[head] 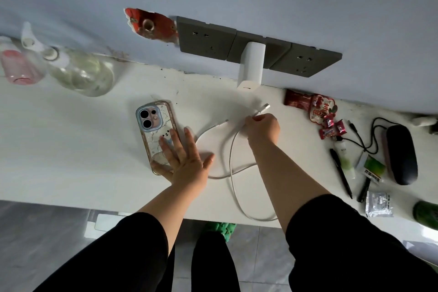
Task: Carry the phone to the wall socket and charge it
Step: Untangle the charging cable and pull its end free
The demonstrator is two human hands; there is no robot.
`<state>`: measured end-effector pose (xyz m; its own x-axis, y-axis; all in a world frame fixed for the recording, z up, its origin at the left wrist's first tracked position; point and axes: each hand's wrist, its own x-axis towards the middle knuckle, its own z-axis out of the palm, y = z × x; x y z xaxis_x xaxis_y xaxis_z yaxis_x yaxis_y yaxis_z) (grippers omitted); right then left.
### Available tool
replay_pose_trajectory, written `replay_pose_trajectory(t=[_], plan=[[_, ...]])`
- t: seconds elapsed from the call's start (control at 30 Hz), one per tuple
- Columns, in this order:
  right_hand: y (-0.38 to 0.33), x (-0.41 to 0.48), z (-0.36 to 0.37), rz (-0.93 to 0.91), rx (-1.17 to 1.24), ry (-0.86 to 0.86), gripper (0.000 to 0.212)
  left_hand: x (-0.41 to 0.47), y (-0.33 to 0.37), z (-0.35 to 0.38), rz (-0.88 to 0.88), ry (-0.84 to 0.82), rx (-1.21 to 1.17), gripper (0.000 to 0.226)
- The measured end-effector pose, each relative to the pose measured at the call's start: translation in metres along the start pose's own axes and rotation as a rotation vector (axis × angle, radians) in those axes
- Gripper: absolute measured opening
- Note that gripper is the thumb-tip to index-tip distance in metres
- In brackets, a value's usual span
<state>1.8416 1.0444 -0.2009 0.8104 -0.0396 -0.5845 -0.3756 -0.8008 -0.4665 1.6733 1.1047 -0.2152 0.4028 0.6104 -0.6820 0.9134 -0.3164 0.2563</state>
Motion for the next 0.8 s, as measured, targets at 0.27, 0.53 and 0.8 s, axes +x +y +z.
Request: replay_pose_trajectory(t=[0.27, 0.53, 0.8], plan=[[0.001, -0.061, -0.028, 0.112, 0.637, -0.271, 0.007, -0.001, 0.005, -0.007, -0.04, -0.05, 0.013, 0.093], [-0.016, -0.105, -0.047, 0.025, 0.719, -0.375, 0.018, -0.003, 0.008, -0.013, -0.05, -0.099, 0.006, 0.093], [-0.039, -0.105, -0.051, -0.076, 0.716, -0.382, 0.017, -0.003, 0.01, -0.015, -0.06, -0.113, 0.028, 0.094]])
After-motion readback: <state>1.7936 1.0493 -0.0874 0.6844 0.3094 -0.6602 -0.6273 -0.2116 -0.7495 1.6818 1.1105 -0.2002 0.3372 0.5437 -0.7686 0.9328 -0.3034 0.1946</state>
